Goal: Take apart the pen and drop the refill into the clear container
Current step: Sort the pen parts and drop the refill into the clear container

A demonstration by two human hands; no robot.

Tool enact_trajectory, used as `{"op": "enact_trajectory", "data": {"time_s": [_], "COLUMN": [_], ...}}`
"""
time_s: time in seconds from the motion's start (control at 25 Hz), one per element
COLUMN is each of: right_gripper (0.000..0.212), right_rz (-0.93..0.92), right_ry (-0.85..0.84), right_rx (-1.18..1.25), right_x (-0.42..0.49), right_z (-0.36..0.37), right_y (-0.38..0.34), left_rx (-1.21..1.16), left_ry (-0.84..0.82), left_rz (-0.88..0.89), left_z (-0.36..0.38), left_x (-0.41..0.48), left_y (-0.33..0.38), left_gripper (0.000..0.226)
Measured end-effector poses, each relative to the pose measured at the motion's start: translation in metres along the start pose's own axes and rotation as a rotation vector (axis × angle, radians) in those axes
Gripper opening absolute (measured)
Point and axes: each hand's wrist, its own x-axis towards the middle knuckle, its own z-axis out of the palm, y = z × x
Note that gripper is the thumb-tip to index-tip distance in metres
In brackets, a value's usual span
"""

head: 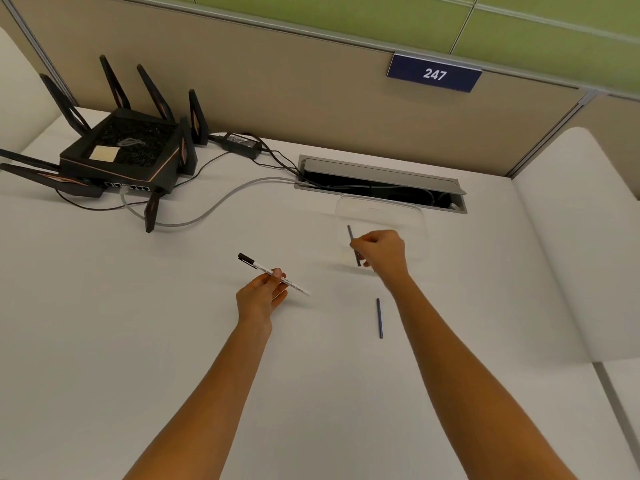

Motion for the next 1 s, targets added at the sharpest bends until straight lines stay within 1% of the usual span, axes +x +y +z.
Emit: {"op": "enact_trajectory", "data": {"time_s": [0.16,0.24,0.32,0.48,0.72,1.0], "right_gripper": [0.019,0.022,0.024,0.030,0.027,0.031], "right_rz": [0.105,0.157,0.208,0.295,0.294,0.290], "right_ry": [0.059,0.077,0.068,-0.006,-0.075,-0.106], "right_rx": [0.027,0.025,-0.017,-0.128,-0.218,-0.349], "right_x": [0.043,0.062,0.079,0.107,0.123,0.125], "right_z": [-0.007,-0.003,0.005,0.025,0.050,0.056], "right_y": [-0.009,-0.006,-0.001,0.008,0.019,0.025], "left_rx": [-0.027,-0.036,-0.038,-0.039,-0.016,-0.014], "left_ry": [-0.027,-0.025,-0.033,-0.026,-0.025,-0.044], "left_rz": [-0.044,-0.064,-0.085,-0.126,-0.158,-0.141], "left_z": [0.008,0.013,0.018,0.022,0.025,0.025], "left_x": [0.001,0.003,0.007,0.014,0.019,0.021], "left_y": [-0.003,-0.003,-0.003,-0.005,-0.008,-0.002], "left_gripper": [0.021,0.019,0.018,0.011,0.008,0.010]}}
